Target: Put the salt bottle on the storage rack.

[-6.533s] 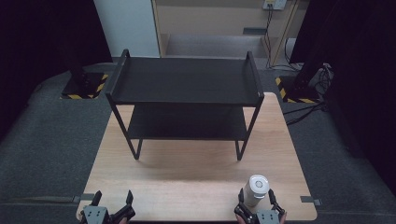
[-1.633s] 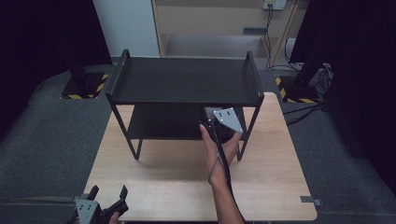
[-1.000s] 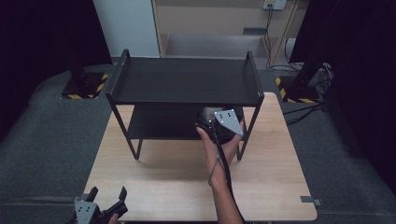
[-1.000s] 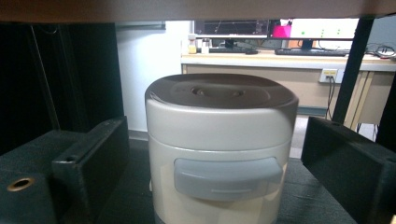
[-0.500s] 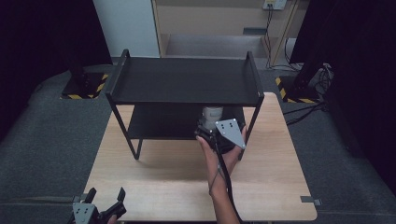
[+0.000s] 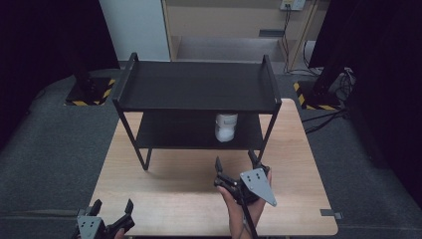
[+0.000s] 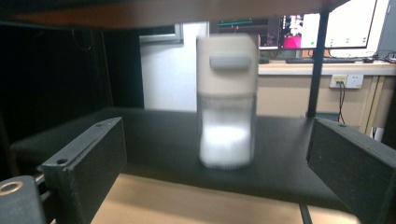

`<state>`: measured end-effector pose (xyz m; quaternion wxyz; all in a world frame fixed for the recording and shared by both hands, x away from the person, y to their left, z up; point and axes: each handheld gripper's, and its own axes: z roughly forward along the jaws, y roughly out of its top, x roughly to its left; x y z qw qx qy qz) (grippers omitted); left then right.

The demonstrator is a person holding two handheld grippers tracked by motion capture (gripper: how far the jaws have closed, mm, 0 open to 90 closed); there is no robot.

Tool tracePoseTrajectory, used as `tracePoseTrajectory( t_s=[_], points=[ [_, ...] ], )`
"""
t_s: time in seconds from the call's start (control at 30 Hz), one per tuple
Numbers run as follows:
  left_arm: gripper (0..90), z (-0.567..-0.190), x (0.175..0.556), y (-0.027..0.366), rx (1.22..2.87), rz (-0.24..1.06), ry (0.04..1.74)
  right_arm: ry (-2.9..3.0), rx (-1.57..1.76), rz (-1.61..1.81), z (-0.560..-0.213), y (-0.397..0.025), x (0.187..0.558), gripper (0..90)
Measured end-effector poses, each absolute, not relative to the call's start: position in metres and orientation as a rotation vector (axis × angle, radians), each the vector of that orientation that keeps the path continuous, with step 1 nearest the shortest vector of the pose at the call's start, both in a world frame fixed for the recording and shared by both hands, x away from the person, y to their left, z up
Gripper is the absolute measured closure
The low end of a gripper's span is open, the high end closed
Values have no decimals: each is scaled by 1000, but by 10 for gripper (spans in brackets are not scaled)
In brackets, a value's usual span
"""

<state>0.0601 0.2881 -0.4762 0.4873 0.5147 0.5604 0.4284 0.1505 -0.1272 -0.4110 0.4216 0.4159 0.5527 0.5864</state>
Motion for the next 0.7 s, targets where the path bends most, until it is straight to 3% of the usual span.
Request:
tracePoseTrajectory(
  t_s=[0.7],
  points=[
    [11,-475,64,286,1294,1061,1360,1351,1149,1411,-468,-172,109,50]
  ],
)
